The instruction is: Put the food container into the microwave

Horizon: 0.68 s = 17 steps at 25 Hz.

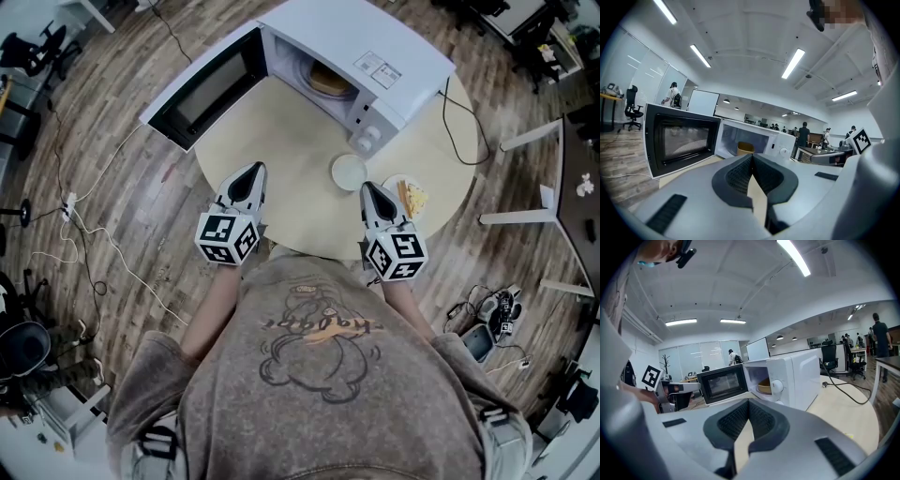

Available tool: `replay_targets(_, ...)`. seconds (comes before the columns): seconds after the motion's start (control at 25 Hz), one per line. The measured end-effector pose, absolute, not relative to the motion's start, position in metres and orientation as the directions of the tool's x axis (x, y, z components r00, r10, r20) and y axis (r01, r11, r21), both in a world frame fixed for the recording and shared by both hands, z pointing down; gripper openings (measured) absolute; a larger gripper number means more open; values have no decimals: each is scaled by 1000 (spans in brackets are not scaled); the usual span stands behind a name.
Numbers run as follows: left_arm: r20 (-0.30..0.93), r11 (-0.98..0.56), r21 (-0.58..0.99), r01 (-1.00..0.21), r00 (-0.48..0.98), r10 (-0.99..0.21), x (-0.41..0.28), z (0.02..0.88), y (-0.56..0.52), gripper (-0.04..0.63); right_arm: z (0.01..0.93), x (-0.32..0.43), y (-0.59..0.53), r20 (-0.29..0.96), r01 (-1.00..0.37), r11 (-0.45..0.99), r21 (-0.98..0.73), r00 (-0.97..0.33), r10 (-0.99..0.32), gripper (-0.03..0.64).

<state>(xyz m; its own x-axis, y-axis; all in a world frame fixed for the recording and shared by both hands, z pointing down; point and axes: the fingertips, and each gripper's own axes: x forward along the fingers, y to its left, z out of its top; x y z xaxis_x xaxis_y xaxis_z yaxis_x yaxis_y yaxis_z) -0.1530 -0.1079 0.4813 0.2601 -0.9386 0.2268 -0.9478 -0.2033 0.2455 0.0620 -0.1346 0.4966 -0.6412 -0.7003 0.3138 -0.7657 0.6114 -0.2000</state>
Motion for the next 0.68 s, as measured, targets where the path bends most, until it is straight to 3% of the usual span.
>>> replay_targets(0.68, 236, -171, 273, -947, 238, -942, -155, 487, -112, 29, 497, 64, -141, 314, -761, 614, -207, -647, -695, 2)
